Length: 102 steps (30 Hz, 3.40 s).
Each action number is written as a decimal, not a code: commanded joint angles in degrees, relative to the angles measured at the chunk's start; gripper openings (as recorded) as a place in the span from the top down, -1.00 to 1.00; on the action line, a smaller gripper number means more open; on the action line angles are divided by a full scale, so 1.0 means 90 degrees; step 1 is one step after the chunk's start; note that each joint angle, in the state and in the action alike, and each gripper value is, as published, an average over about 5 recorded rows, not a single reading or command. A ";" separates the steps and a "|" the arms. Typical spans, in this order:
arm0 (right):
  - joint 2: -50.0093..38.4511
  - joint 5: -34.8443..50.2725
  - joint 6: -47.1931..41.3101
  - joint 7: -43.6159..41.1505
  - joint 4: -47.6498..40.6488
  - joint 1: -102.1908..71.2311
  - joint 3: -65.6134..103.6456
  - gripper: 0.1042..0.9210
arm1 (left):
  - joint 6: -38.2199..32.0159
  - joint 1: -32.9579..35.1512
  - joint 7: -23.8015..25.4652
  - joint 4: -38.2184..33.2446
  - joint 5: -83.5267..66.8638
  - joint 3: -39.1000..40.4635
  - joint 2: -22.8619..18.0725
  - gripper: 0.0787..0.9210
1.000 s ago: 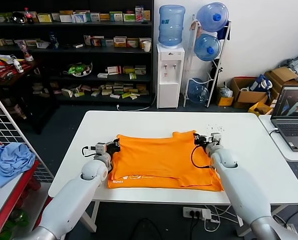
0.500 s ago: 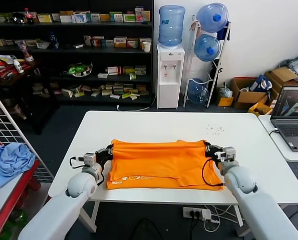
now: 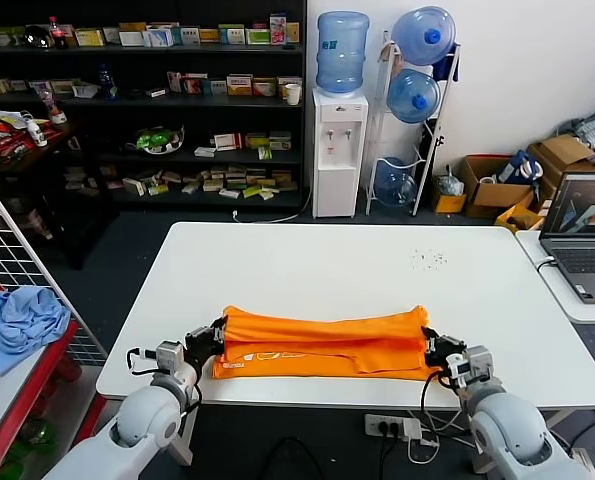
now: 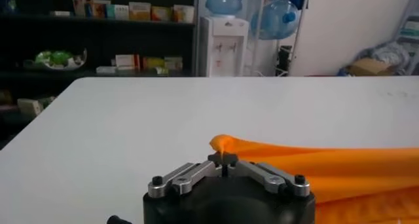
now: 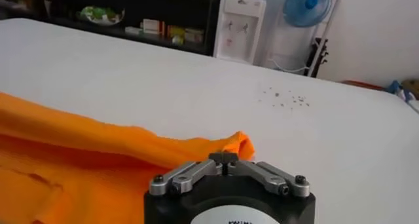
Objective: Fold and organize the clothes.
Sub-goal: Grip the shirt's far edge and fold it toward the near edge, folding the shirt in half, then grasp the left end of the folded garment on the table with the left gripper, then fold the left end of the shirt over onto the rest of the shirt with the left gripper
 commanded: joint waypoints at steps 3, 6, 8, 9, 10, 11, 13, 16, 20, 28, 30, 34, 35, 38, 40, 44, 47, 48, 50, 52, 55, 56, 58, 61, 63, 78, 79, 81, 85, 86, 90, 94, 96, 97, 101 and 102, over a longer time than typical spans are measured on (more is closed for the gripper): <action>-0.0021 -0.0094 0.0006 0.0134 0.0348 -0.0597 0.0196 0.81 | -0.0078 0.0621 0.0050 -0.0213 0.0087 -0.0143 -0.0002 0.84; 0.0003 -0.0101 0.0059 0.0137 0.0454 -0.0611 0.0189 0.62 | -0.0088 0.0610 0.0001 -0.0223 0.0071 -0.0198 -0.0030 0.65; 0.0025 -0.0122 0.0083 0.0137 0.0537 -0.0636 0.0185 0.49 | -0.0072 0.0620 -0.0039 -0.0235 0.0059 -0.0221 -0.0032 0.52; 0.0040 -0.0134 0.0096 0.0136 0.0575 -0.0652 0.0184 0.41 | -0.0059 0.0630 -0.0063 -0.0237 0.0052 -0.0229 -0.0038 0.44; 0.0055 -0.0147 0.0107 0.0136 0.0606 -0.0667 0.0186 0.35 | -0.0041 0.0641 -0.0081 -0.0234 0.0040 -0.0237 -0.0046 0.38; 0.0071 -0.0161 0.0116 0.0136 0.0627 -0.0680 0.0189 0.28 | -0.0014 0.0654 -0.0102 -0.0225 0.0014 -0.0245 -0.0063 0.32; 0.0101 -0.0195 0.0136 0.0134 0.0664 -0.0707 0.0195 0.13 | 0.0047 0.0666 -0.0146 -0.0187 -0.0073 -0.0262 -0.0116 0.17; 0.0125 -0.0219 0.0144 0.0127 0.0712 -0.0744 0.0199 -0.08 | 0.0137 0.0640 -0.0221 -0.0075 -0.0294 -0.0288 -0.0229 -0.03; 0.0127 -0.0137 0.0114 0.0138 0.0801 -0.0803 0.0213 -0.35 | 0.0295 0.0547 -0.0355 0.0083 -0.0616 -0.0327 -0.0388 -0.30; 0.0131 -0.0080 0.0093 0.0150 0.0913 -0.0854 0.0268 -0.75 | 0.0641 0.0539 -0.0445 0.0070 -0.0820 -0.0322 -0.0479 -0.70; 0.0137 -0.0080 0.0092 0.0154 0.0926 -0.0859 0.0272 -0.76 | 0.0652 0.0544 -0.0428 0.0067 -0.0805 -0.0314 -0.0487 -0.64; 0.0147 -0.0083 0.0093 0.0160 0.0958 -0.0892 0.0291 -0.76 | 0.0653 0.0550 -0.0382 0.0031 -0.0757 -0.0302 -0.0489 -0.38; 0.0148 -0.0085 0.0093 0.0161 0.0971 -0.0906 0.0299 -0.76 | 0.0650 0.0553 -0.0364 0.0022 -0.0734 -0.0300 -0.0487 -0.30; 0.0153 -0.0090 0.0093 0.0170 0.1016 -0.0938 0.0324 -0.76 | 0.0625 0.0573 -0.0296 -0.0018 -0.0652 -0.0295 -0.0476 -0.09; 0.0163 -0.0100 0.0095 0.0178 0.1034 -0.0943 0.0335 -0.76 | 0.0584 0.0590 -0.0248 -0.0058 -0.0586 -0.0289 -0.0470 0.03; 0.0221 -0.0178 0.0147 0.0183 0.1029 -0.0945 0.0356 -0.76 | 0.0492 0.0573 -0.0194 -0.0085 -0.0473 -0.0285 -0.0466 0.32; 0.0285 -0.0327 0.0268 0.0164 0.0996 -0.0959 0.0390 -0.76 | 0.0464 0.0509 -0.0194 -0.0072 -0.0427 -0.0319 -0.0426 0.52; 0.0313 -0.0392 0.0323 0.0149 0.0983 -0.0965 0.0407 -0.76 | 0.0456 0.0480 -0.0200 -0.0071 -0.0421 -0.0342 -0.0397 0.58; 0.0372 -0.0516 0.0464 0.0112 0.0962 -0.0976 0.0440 -0.76 | 0.0424 0.0417 -0.0221 -0.0060 -0.0415 -0.0409 -0.0318 0.73; 0.0432 -0.0626 0.0608 0.0066 0.0947 -0.0977 0.0472 -0.76 | 0.0390 0.0337 -0.0257 -0.0022 -0.0422 -0.0494 -0.0202 0.83; 0.0517 -0.0822 0.0864 -0.0018 0.0899 -0.0953 0.0519 -0.76 | 0.0389 0.0195 -0.0337 0.0099 -0.0419 -0.0626 0.0042 0.90; 0.0539 -0.0880 0.0952 -0.0045 0.0880 -0.0939 0.0531 -0.76 | 0.0409 0.0146 -0.0365 0.0153 -0.0408 -0.0669 0.0144 0.90; 0.0575 -0.0954 0.1074 -0.0078 0.0855 -0.0911 0.0545 -0.76 | 0.0489 0.0055 -0.0424 0.0275 -0.0377 -0.0759 0.0375 0.90; 0.0649 -0.1017 0.1196 -0.0106 0.0821 -0.0869 0.0546 -0.76 | 0.0625 -0.0031 -0.0497 0.0458 -0.0328 -0.0922 0.0752 0.90; 0.0709 -0.1055 0.1245 -0.0116 0.0787 -0.0841 0.0532 -0.76 | 0.0664 -0.0054 -0.0527 0.0550 -0.0312 -0.1052 0.1016 0.90; 0.0909 -0.1362 0.1365 0.0008 0.0424 -0.0619 0.0347 -0.76 | 0.0949 0.0261 -0.0883 -0.1156 -0.0740 -0.0885 0.1175 0.90; 0.0915 -0.1383 0.1368 0.0015 0.0404 -0.0618 0.0348 -0.76 | 0.0988 0.0290 -0.0925 -0.1300 -0.0800 -0.0775 0.1016 0.90; 0.0929 -0.1430 0.1377 0.0023 0.0358 -0.0617 0.0354 -0.76 | 0.1060 0.0277 -0.1016 -0.1489 -0.0922 -0.0538 0.0677 0.90; 0.0962 -0.1476 0.1389 0.0023 0.0269 -0.0596 0.0380 -0.76 | 0.1131 0.0058 -0.1201 -0.1583 -0.1117 0.0011 0.0022 0.90; 0.0978 -0.1481 0.1392 0.0022 0.0246 -0.0582 0.0389 -0.76 | 0.1136 -0.0012 -0.1249 -0.1573 -0.1152 0.0140 -0.0123 0.90; 0.1068 -0.1511 0.1409 0.0020 0.0144 -0.0512 0.0422 -0.76 | 0.1156 -0.0324 -0.1401 -0.1483 -0.1219 0.0635 -0.0651 0.90; 0.1145 -0.1548 0.1406 0.0018 0.0052 -0.0455 0.0427 -0.76 | 0.1177 -0.0646 -0.1510 -0.1337 -0.1242 0.0995 -0.1106 0.90; 0.1173 -0.1564 0.1396 0.0020 0.0018 -0.0421 0.0422 -0.76 | 0.1176 -0.0792 -0.1552 -0.1240 -0.1235 0.1129 -0.1328 0.90; 0.1188 -0.1569 0.1389 0.0022 -0.0002 -0.0398 0.0418 -0.76 | 0.1174 -0.0845 -0.1570 -0.1197 -0.1232 0.1175 -0.1419 0.90; 0.1236 -0.1579 0.1367 0.0034 -0.0095 -0.0298 0.0397 -0.76 | 0.1174 -0.1020 -0.1633 -0.1031 -0.1220 0.1309 -0.1817 0.90; 0.1245 -0.1581 0.1364 0.0036 -0.0119 -0.0274 0.0389 -0.76 | 0.1176 -0.1046 -0.1648 -0.1001 -0.1219 0.1344 -0.1908 0.90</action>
